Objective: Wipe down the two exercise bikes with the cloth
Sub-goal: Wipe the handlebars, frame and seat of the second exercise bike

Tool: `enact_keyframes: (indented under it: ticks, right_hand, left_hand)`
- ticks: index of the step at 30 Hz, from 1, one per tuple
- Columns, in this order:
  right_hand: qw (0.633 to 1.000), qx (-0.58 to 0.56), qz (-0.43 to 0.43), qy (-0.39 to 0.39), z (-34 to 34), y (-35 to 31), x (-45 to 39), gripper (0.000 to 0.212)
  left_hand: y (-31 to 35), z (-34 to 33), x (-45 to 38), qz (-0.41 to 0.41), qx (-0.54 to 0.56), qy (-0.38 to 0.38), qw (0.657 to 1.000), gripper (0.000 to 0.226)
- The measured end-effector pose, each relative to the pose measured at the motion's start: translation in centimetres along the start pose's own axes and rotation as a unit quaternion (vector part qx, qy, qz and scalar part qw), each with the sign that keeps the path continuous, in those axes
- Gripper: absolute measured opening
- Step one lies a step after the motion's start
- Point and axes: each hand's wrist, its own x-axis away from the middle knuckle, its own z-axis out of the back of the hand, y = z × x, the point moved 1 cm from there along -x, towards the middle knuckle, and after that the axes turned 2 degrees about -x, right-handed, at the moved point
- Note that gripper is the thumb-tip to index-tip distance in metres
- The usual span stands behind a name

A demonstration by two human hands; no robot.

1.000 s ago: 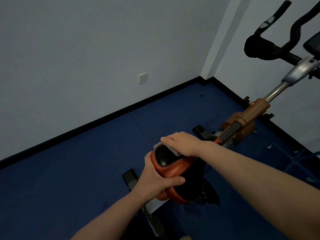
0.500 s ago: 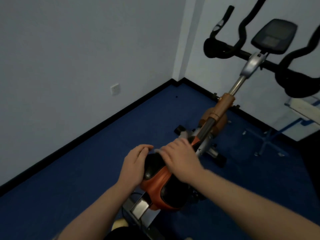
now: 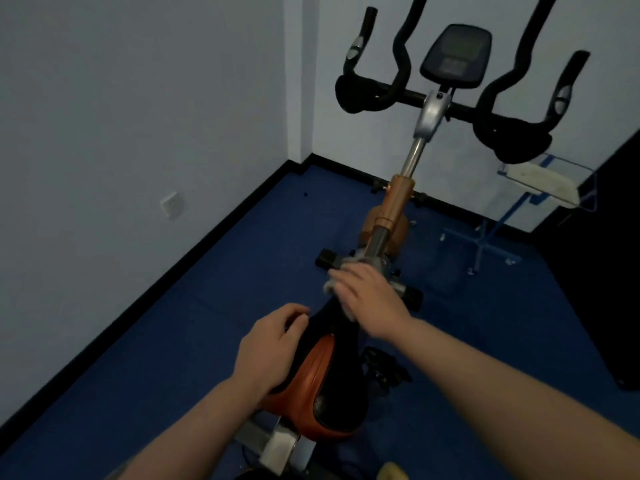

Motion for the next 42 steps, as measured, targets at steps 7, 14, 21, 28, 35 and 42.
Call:
enact_keyframes:
  ticks: [7,14,21,28,35,42]
  right_hand:
    - [0.995,-0.043,-0.064,0.065,-1.8,-5.6,7.5,0.054]
    - [0.975,-0.072,-0.116,0.173,-1.4,-5.3,5.6,0.039]
    - [0.936,-0.082,-0.225,0.258,-4.6,-10.5,11.7,0.037]
    - [0.876,-0.134,-0.416,0.203,-3.3,-9.2,6.2,0.027]
    - [0.932,-0.084,-0.335,0.109,-4.5,-10.8,11.5,0.047]
    - [0.916,-0.095,-0.353,0.166,-5.3,-12.0,12.5,0.048]
  left_hand:
    - [-0.9,0.2,-0.4,0.024,0.129,-0.006,0.991,0.017]
    - [-0.9,0.4,0.2,0.008,0.123,-0.011,0.992,0.02]
    - [-1.6,0.8,0.9,-0.021,0.142,-0.039,0.989,0.023]
    - [-1.7,0.7,1.7,-0.038,0.097,-0.01,0.995,0.024]
    - [-1.3,0.4,1.7,-0.045,0.048,0.003,0.998,0.024]
    - [-1.1,0.5,1.4,-0.034,0.036,0.009,0.999,0.024]
